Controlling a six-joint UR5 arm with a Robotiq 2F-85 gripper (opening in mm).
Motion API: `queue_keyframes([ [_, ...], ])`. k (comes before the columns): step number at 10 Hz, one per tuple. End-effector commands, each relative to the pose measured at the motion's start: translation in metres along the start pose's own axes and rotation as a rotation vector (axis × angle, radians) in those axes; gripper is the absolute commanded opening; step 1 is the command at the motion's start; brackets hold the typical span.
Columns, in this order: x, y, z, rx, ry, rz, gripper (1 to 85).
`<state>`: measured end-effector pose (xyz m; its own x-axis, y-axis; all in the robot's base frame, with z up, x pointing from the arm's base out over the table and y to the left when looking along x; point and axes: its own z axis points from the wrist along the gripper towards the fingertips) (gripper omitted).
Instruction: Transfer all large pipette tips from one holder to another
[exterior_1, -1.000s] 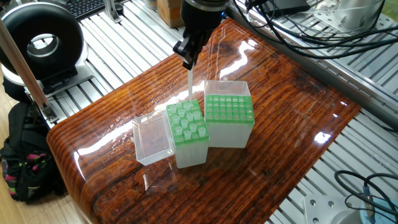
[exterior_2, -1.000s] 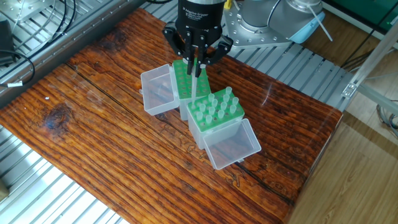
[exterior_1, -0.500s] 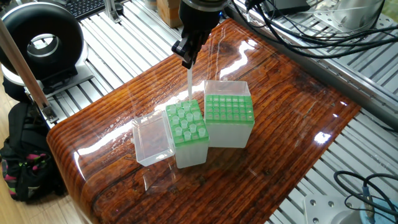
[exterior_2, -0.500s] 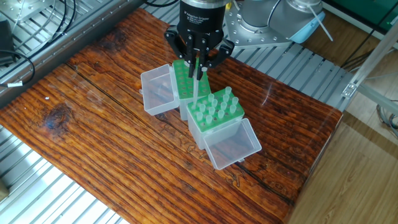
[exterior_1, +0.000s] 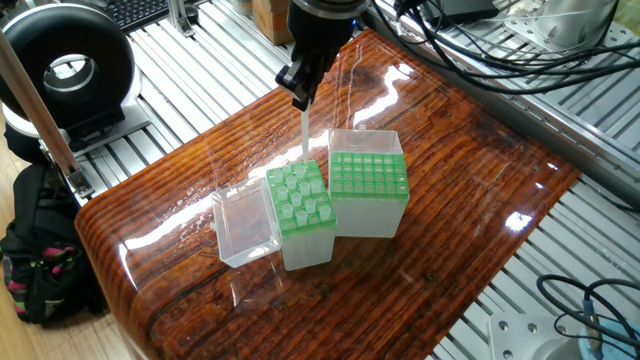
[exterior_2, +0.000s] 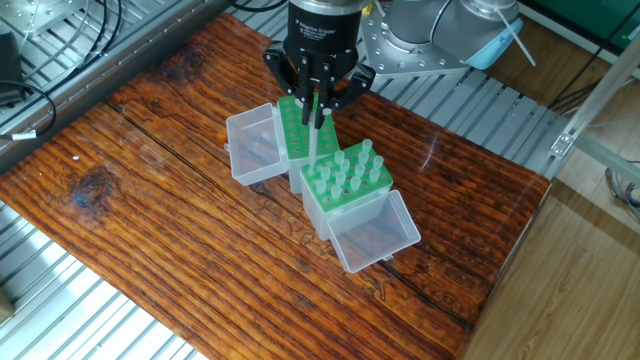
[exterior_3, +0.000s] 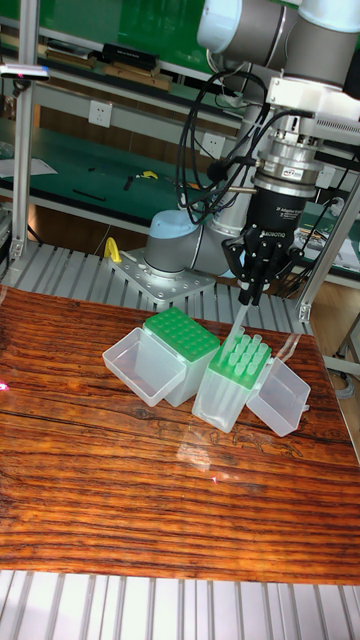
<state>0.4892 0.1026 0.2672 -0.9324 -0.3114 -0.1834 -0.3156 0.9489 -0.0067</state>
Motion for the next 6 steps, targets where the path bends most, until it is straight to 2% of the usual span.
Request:
queue_keyframes([
  [1,0.0006,0.0024,0.0030,-0.009,-0.002,-0.001,8.7],
  [2,0.0020,0.0036,0.0037,-0.011,0.004,-0.002,9.0],
  [4,0.0046,0.0001,0.0046,0.000,0.014,-0.039,15.3],
  [6,0.0034,0.0005,0.0082,-0.015,0.009,-0.068,25.0],
])
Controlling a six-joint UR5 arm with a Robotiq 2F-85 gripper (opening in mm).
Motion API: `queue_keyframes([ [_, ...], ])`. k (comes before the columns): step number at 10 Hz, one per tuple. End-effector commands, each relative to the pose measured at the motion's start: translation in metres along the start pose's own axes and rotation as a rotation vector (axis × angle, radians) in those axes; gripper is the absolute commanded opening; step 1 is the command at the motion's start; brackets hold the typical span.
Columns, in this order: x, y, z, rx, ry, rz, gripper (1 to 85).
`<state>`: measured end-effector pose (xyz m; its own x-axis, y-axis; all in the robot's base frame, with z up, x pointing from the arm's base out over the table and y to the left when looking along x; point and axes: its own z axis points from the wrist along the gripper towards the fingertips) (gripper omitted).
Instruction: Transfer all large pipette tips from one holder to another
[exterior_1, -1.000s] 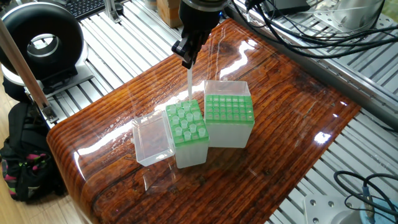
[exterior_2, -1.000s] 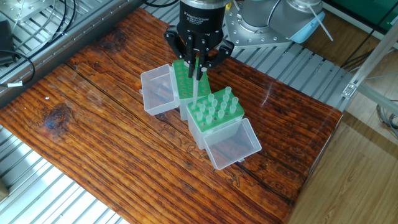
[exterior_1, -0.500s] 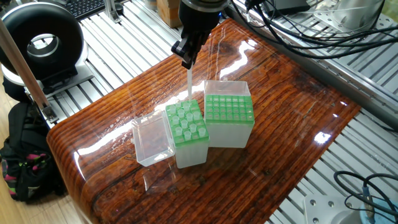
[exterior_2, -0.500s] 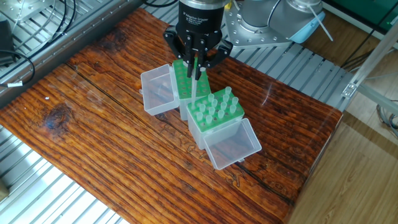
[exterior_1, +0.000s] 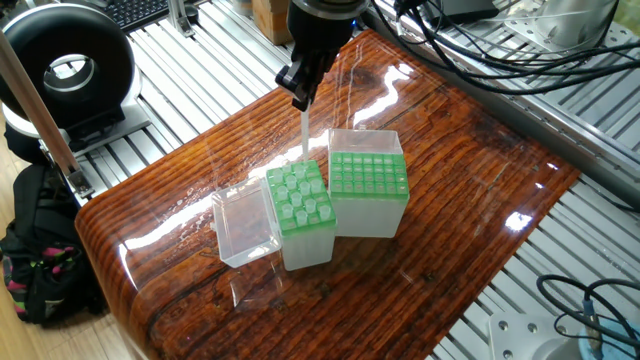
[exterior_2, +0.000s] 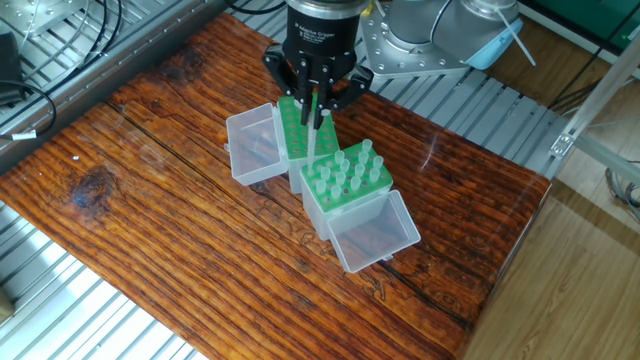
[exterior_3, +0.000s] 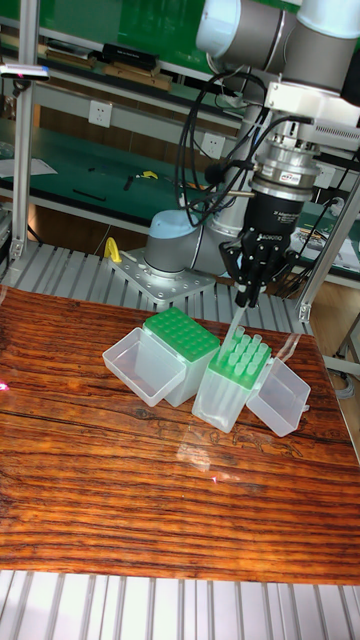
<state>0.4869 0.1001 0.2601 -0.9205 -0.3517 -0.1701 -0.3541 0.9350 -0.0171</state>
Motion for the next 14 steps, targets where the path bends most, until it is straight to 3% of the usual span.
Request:
queue_keyframes([
  [1,-0.002,0.004,0.003,-0.027,-0.008,-0.030,29.0],
  [4,-0.004,0.006,0.006,-0.032,-0.005,-0.033,31.3],
  [6,-0.006,-0.003,0.014,0.001,0.014,-0.021,30.7],
  [8,-0.012,-0.014,0.021,0.028,0.011,0.004,28.0],
  [9,-0.013,-0.019,0.017,0.037,0.014,0.007,20.7],
  [10,-0.009,-0.019,0.011,0.031,0.040,0.055,1.7],
  [11,0.001,-0.013,0.008,0.007,0.087,0.139,1.0],
  [12,0.006,-0.019,0.010,0.014,0.116,0.191,1.0],
  [14,0.008,-0.016,0.023,-0.047,0.158,0.238,1.0],
])
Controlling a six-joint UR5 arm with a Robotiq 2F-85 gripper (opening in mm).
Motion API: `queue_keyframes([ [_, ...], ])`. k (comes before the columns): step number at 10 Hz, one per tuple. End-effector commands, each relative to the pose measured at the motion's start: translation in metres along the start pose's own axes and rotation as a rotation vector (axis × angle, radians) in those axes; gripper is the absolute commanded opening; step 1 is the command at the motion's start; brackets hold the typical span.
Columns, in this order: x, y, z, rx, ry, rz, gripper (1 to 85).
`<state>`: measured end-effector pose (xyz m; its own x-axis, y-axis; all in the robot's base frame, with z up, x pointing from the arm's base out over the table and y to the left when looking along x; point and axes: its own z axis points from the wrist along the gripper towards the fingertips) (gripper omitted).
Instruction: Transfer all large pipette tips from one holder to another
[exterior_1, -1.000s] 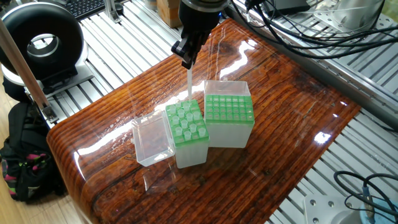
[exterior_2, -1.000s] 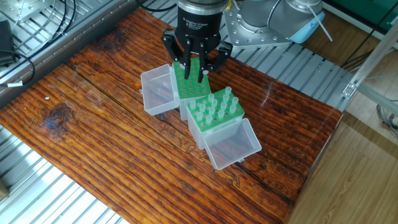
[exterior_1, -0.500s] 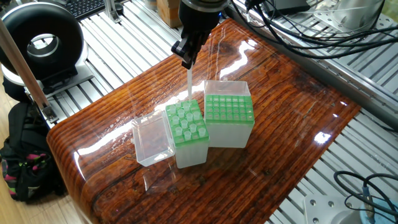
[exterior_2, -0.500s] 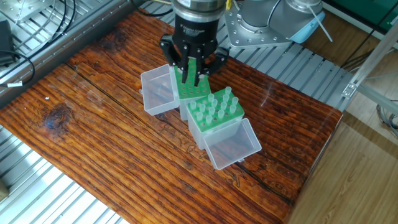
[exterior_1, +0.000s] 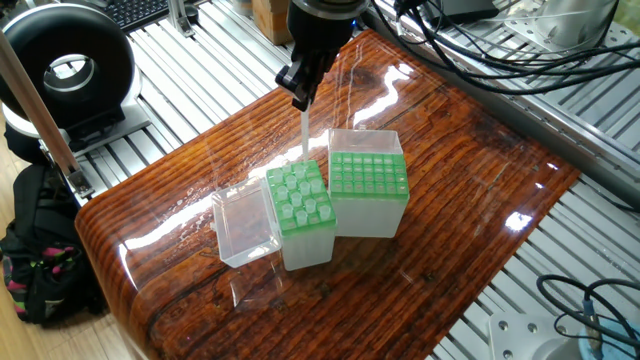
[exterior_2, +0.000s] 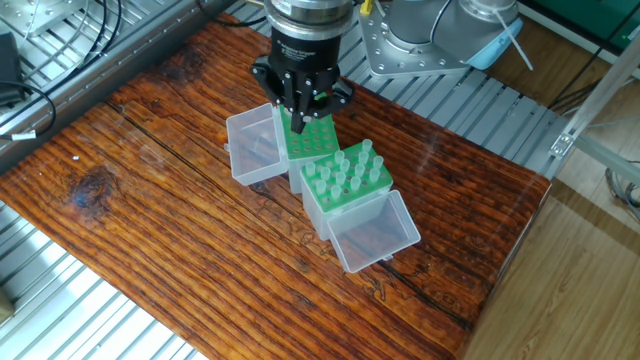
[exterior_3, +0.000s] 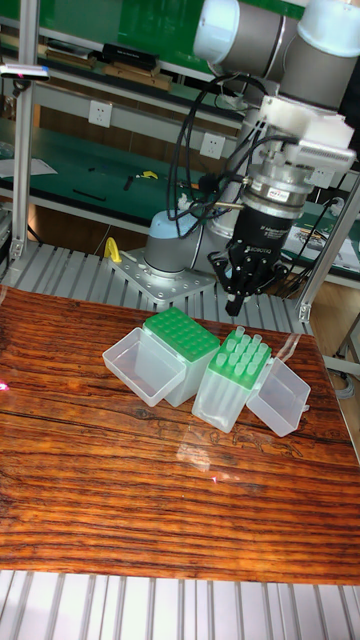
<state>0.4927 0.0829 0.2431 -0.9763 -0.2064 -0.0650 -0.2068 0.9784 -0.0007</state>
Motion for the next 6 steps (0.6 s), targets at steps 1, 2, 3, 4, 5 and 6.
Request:
queue_keyframes([
  [1,0.000,-0.007,0.012,-0.035,0.057,0.078,1.0],
  [2,0.002,-0.013,0.016,-0.015,0.073,0.091,1.0],
  [3,0.007,-0.027,0.023,0.038,0.103,0.101,1.0],
  [4,0.008,-0.039,0.029,0.081,0.113,0.099,1.0],
  [5,0.007,-0.037,0.032,0.075,0.116,0.109,1.0],
  [6,0.008,-0.036,0.033,0.070,0.120,0.109,1.0],
])
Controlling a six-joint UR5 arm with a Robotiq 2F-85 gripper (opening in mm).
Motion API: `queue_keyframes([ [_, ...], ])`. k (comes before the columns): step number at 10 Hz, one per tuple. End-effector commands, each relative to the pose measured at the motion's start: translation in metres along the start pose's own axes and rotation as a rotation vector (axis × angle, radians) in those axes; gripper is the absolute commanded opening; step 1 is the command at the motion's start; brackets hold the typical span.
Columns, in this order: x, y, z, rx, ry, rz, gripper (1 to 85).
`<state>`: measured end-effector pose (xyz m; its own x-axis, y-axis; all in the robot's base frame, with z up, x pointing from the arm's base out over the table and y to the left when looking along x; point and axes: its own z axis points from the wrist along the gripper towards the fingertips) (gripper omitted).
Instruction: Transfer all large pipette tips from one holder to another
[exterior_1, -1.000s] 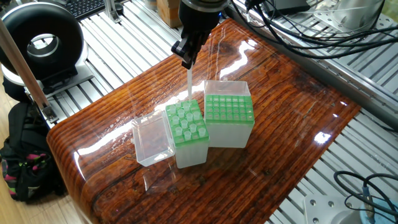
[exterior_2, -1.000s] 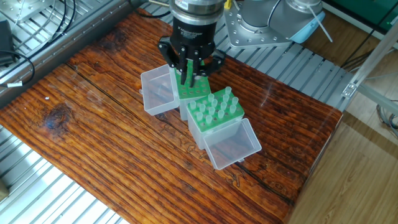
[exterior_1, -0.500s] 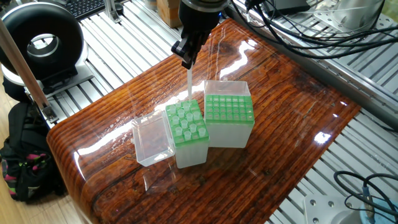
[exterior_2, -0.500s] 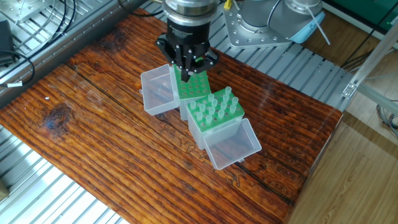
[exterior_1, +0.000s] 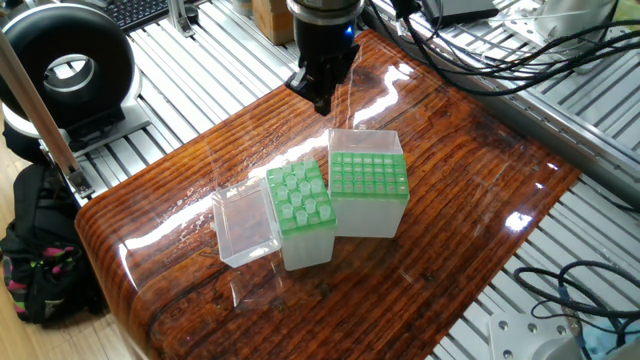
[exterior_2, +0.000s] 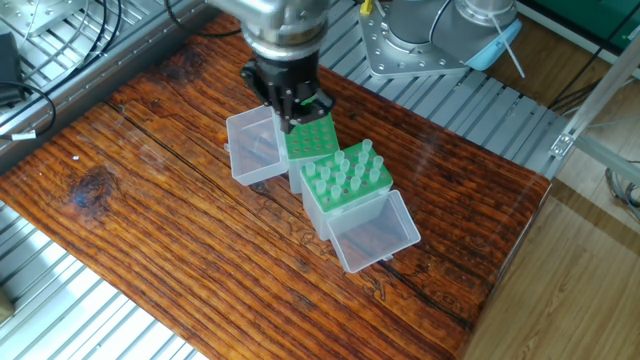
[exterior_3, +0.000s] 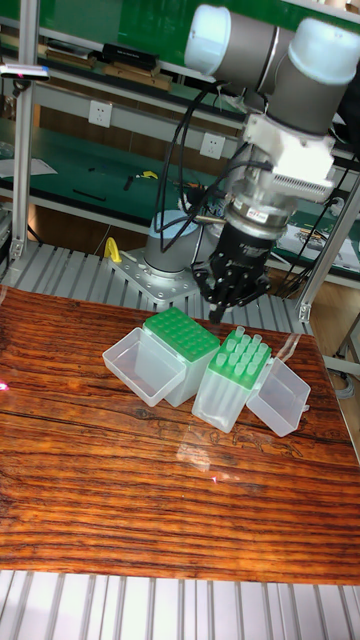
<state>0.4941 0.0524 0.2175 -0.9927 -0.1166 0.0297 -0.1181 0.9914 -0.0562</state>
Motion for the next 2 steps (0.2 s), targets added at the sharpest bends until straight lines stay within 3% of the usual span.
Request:
queue_keyframes([
  [1,0.0008,-0.0084,0.0075,0.023,0.024,0.008,1.0],
  [2,0.0019,-0.0096,0.0072,0.027,0.028,0.001,1.0],
])
